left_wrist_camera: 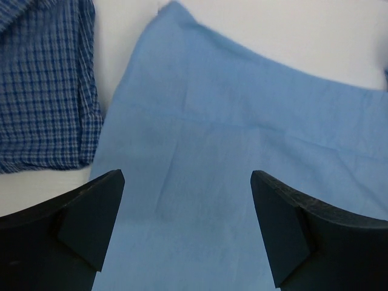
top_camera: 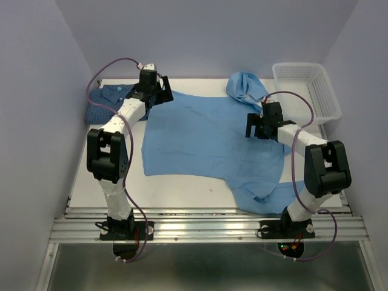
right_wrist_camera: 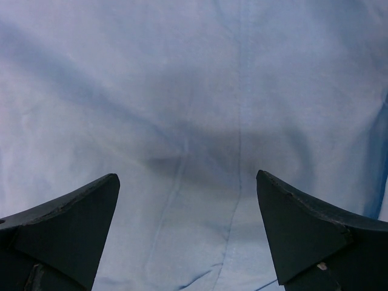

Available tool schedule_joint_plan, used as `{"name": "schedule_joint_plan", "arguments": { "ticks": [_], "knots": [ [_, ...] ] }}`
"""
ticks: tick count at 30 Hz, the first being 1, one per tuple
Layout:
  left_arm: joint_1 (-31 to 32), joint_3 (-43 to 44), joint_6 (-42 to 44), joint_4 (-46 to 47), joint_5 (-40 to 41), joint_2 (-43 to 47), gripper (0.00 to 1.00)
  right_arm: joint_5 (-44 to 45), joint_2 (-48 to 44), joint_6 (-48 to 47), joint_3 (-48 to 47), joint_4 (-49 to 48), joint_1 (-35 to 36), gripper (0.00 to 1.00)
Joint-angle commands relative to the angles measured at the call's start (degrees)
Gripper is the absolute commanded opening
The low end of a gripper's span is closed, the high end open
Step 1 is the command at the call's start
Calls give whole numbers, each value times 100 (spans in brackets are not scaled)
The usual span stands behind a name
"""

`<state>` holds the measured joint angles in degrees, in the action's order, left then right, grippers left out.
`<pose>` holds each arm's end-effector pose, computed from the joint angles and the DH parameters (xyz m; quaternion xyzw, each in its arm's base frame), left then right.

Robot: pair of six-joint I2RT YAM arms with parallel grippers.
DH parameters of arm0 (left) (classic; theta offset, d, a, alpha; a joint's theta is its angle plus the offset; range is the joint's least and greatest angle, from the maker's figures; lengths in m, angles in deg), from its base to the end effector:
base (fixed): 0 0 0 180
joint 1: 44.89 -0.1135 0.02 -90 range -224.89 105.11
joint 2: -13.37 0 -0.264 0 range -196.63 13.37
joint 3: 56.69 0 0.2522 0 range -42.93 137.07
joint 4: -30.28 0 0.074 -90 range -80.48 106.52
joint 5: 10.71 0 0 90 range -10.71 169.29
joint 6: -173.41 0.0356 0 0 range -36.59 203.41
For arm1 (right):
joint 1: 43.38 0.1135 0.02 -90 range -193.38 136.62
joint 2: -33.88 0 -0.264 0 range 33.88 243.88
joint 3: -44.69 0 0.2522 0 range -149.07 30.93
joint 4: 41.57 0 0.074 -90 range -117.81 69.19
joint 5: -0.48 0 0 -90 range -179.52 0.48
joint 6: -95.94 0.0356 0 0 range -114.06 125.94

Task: Fold and stack the long sleeve shirts
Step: Fold the shirt

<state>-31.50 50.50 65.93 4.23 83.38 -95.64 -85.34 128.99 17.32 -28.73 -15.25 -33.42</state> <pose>0.4431 -0.1029 0.3039 -0.0489 0.8548 -0.1078 0.5052 0.3463 0.0582 0.2019 0.0246 0.9328 0.0328 0.3582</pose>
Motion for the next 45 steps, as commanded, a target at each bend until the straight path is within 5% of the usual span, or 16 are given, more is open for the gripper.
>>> {"name": "schedule_joint_plan", "arguments": {
  "ticks": [1, 8, 23, 28, 32, 39, 42, 45],
  "knots": [
    [-20, -983, -450, 386, -627, 99, 99, 671, 358, 382, -230, 300, 42, 100],
    [-12, -1152, -450, 430, -656, -277, 99, 821, 1140, 506, -853, 335, 42, 100],
    [-187, 52, -344, -27, -515, -1518, 99, 988, 2917, 85, -2814, 379, -117, 100],
    [-144, -263, -327, 60, -498, -774, 99, 329, 1689, -451, -2517, 432, -117, 100],
    [-82, -676, -432, 139, -341, -43, 99, 215, 108, -32, -1525, 502, -117, 100],
    [252, -1379, -511, 289, -85, 872, 99, -285, -2720, 919, 453, 2572, -46, 100],
    [278, -1538, -546, 289, -207, 1066, 99, -1278, -3367, 1182, 964, 2901, 540, 100],
    [278, -1635, -616, 315, -182, 1215, 99, -1053, -3202, 1823, 1123, 3085, 1906, 100]
  ]
}}
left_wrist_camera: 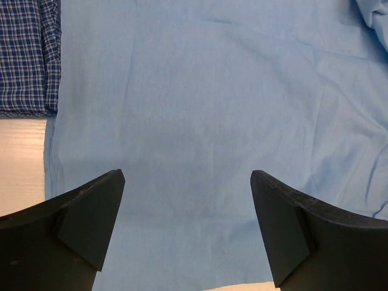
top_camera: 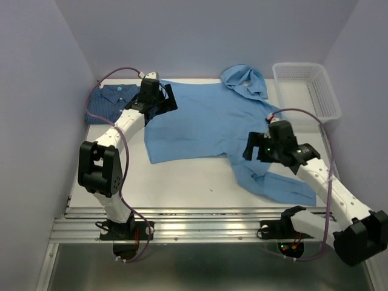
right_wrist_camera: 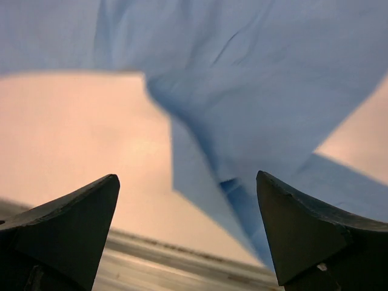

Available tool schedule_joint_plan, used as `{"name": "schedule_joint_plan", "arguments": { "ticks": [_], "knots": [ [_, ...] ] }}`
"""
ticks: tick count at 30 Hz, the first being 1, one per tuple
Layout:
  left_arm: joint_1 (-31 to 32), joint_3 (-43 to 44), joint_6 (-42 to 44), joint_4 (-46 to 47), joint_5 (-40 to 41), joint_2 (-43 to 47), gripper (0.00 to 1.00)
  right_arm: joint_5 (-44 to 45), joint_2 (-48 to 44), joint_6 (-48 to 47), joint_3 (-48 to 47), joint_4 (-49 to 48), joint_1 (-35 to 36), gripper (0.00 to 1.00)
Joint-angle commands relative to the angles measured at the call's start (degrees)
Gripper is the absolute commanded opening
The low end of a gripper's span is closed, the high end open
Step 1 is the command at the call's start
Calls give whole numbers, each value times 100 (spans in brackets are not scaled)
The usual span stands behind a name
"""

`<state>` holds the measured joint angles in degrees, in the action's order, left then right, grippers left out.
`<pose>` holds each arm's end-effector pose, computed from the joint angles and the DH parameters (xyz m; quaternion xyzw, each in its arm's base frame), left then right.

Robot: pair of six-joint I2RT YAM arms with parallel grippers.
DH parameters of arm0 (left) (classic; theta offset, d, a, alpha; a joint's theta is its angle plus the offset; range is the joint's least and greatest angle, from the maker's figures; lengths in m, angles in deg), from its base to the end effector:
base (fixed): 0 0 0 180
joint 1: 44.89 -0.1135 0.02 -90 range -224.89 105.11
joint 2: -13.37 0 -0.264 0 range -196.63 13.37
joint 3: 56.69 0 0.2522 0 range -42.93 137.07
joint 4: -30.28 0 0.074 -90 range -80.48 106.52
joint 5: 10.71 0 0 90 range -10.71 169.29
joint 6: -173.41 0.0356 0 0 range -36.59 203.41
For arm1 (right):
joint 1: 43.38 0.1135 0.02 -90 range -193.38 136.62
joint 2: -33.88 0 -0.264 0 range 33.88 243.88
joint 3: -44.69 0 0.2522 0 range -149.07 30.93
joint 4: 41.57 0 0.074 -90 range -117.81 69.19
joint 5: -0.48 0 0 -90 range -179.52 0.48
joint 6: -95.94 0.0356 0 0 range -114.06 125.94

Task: Fold and stack the long sleeve shirts
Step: Fold the shirt

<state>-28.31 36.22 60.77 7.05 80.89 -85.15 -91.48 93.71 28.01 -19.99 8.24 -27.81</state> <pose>0.3895 -0.1149 0.2971 -0.0526 0.8593 -0.1594 0.4832 0.2079 0.0592 0.2856 0.0458 0.9225 0.1385 0.3574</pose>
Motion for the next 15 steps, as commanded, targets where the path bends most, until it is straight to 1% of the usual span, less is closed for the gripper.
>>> {"name": "schedule_joint_plan", "arguments": {
  "ticks": [1, 2, 3, 4, 5, 7, 11, 15],
  "knots": [
    [-41, -225, -127, 16, 111, 210, 99, -211, 632, 903, 249, 850, 1630, 100],
    [-41, -286, -180, 16, 155, 289, 99, 148, 809, 1201, 197, 1173, 1816, 100],
    [-41, -321, -189, 33, 156, 333, 99, 491, 967, 1386, 170, 1176, 1948, 100],
    [-41, -365, -180, 42, 164, 368, 99, 703, 1073, 1501, 161, 1446, 2150, 100],
    [-41, -461, -180, 51, 208, 421, 99, 1262, 1213, 1790, 152, 1579, 2247, 100],
    [-41, -576, -145, 51, 235, 456, 99, 1871, 1363, 1976, 56, 1852, 2388, 100],
    [-41, -760, -171, 33, 366, 527, 99, 2347, 1627, 2494, -138, 2264, 2503, 100],
    [-41, -823, -180, 42, 454, 544, 99, 2367, 1943, 2689, 125, 2415, 2503, 100]
  ]
}}
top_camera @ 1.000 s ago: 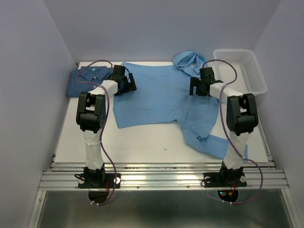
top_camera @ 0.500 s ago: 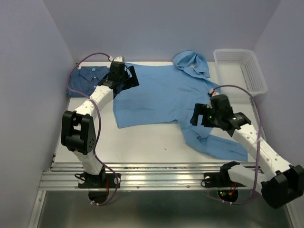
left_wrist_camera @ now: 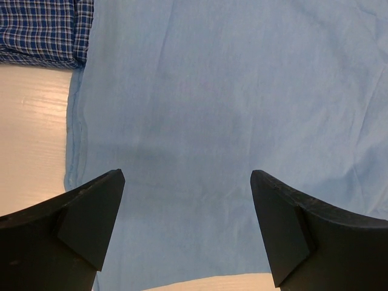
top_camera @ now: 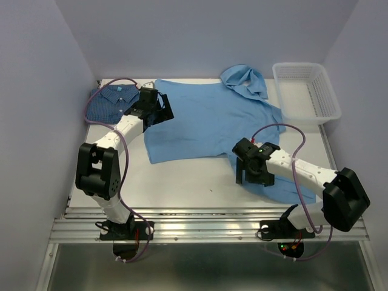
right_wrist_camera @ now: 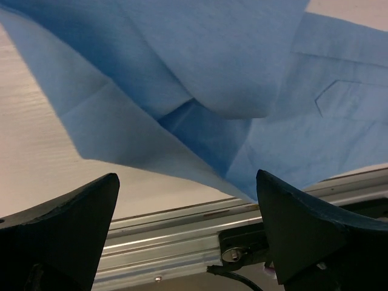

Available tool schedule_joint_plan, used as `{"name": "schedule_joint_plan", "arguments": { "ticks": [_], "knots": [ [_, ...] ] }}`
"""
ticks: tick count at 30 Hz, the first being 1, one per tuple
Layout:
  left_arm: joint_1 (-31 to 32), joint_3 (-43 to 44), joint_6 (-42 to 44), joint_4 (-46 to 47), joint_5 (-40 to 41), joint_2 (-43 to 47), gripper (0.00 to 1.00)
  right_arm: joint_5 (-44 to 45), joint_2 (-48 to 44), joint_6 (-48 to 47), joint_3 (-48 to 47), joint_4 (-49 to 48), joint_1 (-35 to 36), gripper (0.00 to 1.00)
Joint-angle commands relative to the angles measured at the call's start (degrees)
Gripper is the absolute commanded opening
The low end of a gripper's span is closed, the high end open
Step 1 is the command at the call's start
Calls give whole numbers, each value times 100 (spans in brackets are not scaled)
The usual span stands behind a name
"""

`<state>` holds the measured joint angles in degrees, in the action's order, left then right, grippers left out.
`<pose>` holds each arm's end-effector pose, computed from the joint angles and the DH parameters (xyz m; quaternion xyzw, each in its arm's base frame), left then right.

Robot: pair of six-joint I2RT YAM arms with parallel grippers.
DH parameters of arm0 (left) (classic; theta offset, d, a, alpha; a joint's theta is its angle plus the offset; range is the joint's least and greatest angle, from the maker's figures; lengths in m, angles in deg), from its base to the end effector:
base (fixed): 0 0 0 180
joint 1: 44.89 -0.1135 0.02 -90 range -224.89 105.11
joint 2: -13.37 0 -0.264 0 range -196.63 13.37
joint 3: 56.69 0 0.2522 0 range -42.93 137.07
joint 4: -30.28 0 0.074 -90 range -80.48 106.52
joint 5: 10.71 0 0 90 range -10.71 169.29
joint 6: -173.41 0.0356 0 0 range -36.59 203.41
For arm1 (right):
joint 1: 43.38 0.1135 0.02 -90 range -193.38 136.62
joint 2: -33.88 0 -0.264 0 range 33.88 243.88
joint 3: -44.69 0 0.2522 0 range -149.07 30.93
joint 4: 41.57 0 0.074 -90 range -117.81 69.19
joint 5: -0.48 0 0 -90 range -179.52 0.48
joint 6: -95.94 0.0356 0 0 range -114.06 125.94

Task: Fold and stack the long sleeve shirts
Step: Fold the shirt

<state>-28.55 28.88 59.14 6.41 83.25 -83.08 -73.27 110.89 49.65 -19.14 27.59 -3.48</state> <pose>0.3724 -0.1066 0.2658 -0.0772 0.8822 -0.1321 0.4452 0.1757 0.1339 0.2060 0.0423 0.9869 -0.0610 0.1433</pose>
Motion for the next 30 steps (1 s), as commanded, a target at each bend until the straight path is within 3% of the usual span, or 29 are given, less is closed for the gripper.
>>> {"name": "schedule_joint_plan", "arguments": {
  "ticks": [1, 5, 6, 8, 9, 12, 16, 20, 22, 27, 30],
  "knots": [
    [-17, -80, -16, 106, 210, 328, 99, 546, 279, 543, 119, 455, 71, 100],
    [-17, 87, -25, 9, 210, 240, 99, -48, 481, 27, 400, -150, 71, 100],
    [-17, 105, -25, 9, 218, 231, 99, -278, 464, -150, 453, -326, 71, 90],
    [-17, 184, -25, 0, 219, 214, 99, -902, 332, -806, 559, -818, 71, 37],
    [-17, 219, -16, -26, 227, 196, 99, -1026, 271, -1046, 489, -863, 71, 1],
    [-17, 281, 19, -18, 192, 179, 99, -617, -10, -1373, 34, -557, 71, 1],
    [-17, 220, 45, 61, 122, 152, 99, 219, 59, -1584, -1311, 6, 71, 1],
    [-17, 70, 45, 158, 43, 161, 99, 589, 629, -1961, -2392, -55, 71, 1],
    [-17, -9, 45, 272, 16, 179, 99, 730, 1104, -2304, -2770, -283, 71, 7],
    [-17, -141, -16, 281, -88, 187, 99, 442, 2377, -2683, -3677, -1194, -323, 9],
    [-8, -298, -25, 273, -238, 240, 99, -638, 2966, -2569, -3992, -1889, -806, 9]
  ]
}}
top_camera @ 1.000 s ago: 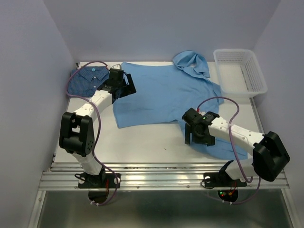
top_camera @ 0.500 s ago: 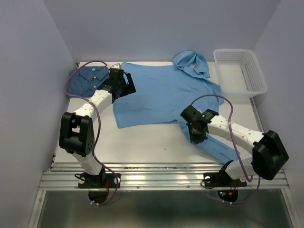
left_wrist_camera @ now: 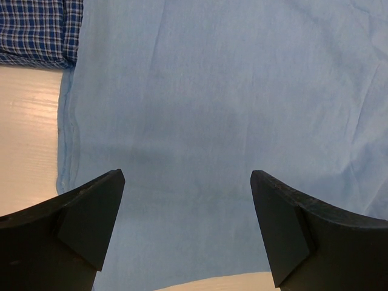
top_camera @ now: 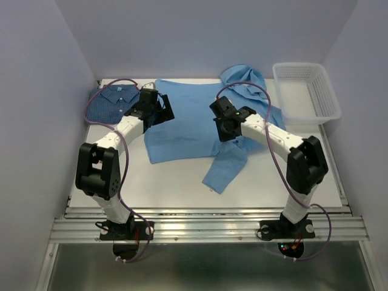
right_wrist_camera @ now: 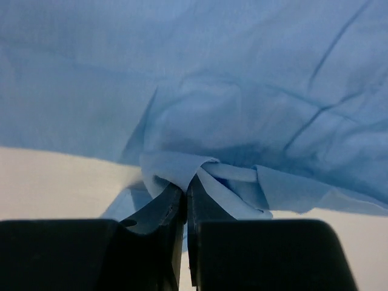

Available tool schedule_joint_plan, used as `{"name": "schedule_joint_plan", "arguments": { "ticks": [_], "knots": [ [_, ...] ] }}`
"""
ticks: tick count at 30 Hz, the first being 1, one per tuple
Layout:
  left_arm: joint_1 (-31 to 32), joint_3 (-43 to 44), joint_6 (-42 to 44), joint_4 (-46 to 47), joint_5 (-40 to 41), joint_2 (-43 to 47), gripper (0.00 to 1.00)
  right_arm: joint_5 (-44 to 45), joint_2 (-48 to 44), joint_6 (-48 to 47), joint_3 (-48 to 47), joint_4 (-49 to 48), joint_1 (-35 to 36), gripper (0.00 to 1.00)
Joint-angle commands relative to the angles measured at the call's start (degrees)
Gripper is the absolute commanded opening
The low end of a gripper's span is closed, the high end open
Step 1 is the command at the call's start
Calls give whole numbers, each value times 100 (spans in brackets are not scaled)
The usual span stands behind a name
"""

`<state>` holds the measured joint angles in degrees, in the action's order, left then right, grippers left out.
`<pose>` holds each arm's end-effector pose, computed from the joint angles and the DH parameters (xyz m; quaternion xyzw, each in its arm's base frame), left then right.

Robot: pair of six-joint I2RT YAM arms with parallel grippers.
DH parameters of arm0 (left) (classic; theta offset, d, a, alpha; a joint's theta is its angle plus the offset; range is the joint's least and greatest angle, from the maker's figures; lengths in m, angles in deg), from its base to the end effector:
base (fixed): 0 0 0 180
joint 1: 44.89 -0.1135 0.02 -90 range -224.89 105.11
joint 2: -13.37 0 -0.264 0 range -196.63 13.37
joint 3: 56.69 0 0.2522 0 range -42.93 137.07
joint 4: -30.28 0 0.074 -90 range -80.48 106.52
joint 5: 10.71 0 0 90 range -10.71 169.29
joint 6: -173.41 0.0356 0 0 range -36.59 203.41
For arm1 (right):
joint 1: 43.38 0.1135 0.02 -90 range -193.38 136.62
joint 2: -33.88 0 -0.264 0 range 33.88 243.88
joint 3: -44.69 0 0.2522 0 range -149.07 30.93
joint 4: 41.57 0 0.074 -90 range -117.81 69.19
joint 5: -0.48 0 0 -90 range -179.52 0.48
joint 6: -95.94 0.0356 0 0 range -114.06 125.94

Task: Fold and stack the long sleeve shirts
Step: Fold the shirt

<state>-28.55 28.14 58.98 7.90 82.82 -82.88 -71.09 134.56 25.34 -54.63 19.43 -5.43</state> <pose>0.3720 -0.1068 0.2651 -0.0767 0.8785 -0.1385 0.4508 0.2995 0.2193 0.2715 -0.1167 0.9522 -0.0233 0.2815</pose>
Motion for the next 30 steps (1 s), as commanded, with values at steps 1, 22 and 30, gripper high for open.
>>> {"name": "schedule_joint_plan", "arguments": {
  "ticks": [1, 22, 30],
  "knots": [
    [-17, -225, -18, 133, -212, 255, 99, -1085, 601, -77, -531, -1155, -692, 10],
    [4445, -1792, 902, 203, -265, 1646, 99, -1712, -1287, 257, 768, -2052, -2354, 100],
    [5020, -1130, 1274, -104, 244, 159, 99, -1800, -1692, 196, 1199, -2061, -2495, 100]
  ]
}}
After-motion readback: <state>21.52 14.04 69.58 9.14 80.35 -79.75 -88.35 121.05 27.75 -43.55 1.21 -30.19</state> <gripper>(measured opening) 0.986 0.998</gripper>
